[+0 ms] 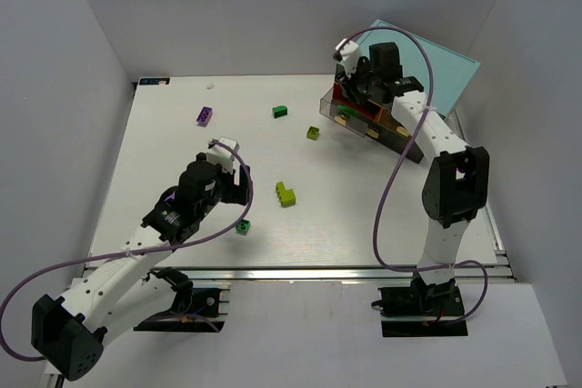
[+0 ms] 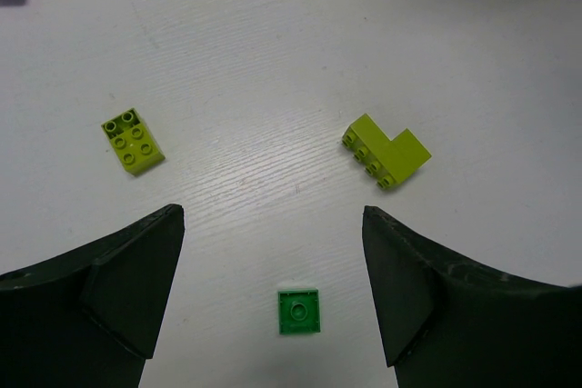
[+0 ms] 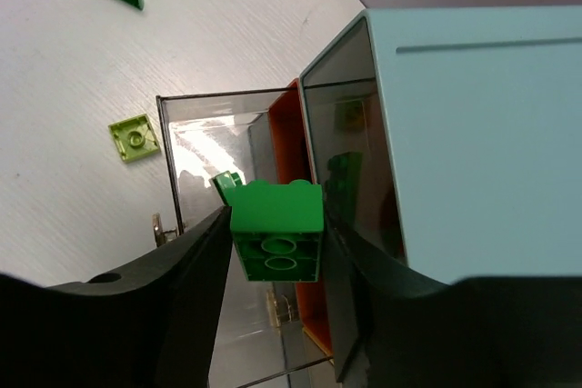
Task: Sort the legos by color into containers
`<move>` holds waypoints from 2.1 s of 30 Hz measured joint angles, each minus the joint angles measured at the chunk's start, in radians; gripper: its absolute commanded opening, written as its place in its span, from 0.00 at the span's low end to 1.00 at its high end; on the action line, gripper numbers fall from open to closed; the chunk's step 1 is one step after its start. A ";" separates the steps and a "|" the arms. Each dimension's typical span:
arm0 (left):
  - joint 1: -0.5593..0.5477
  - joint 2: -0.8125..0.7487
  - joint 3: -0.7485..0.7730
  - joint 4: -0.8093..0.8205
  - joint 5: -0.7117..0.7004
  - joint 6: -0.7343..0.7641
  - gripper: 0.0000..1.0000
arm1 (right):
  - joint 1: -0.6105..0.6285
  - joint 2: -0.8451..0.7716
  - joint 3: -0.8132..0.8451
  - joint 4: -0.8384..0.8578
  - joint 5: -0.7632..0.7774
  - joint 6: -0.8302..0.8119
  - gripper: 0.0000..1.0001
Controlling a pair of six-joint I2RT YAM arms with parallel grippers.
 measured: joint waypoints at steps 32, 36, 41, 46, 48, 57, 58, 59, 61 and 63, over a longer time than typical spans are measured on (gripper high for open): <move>0.003 0.269 0.084 -0.206 0.005 -0.150 0.87 | -0.024 -0.997 -1.041 0.327 -0.534 0.373 0.23; 0.003 0.357 0.117 -0.265 0.016 -0.193 0.87 | -0.025 -0.970 -1.035 0.282 -0.529 0.346 0.23; -0.003 0.474 0.120 -0.295 0.040 -0.226 0.91 | -0.026 -0.961 -1.031 0.239 -0.514 0.329 0.26; -0.015 0.519 0.117 -0.313 0.051 -0.238 0.91 | -0.026 -0.962 -1.025 0.233 -0.495 0.319 0.27; -0.022 0.525 0.117 -0.313 0.052 -0.238 0.89 | -0.026 -0.962 -1.025 0.233 -0.491 0.317 0.27; -0.056 0.641 0.135 -0.313 0.057 -0.237 0.61 | -0.026 -0.962 -1.025 0.233 -0.470 0.315 0.27; -0.058 0.642 0.136 -0.313 0.054 -0.241 0.56 | -0.026 -0.962 -1.025 0.233 -0.469 0.314 0.27; -0.061 0.642 0.136 -0.313 0.052 -0.241 0.45 | -0.026 -0.962 -1.025 0.233 -0.468 0.314 0.27; -0.063 0.641 0.137 -0.315 0.048 -0.245 0.36 | -0.026 -0.962 -1.025 0.233 -0.466 0.312 0.27; -0.065 0.636 0.138 -0.319 0.045 -0.244 0.22 | -0.026 -0.962 -1.025 0.233 -0.465 0.312 0.27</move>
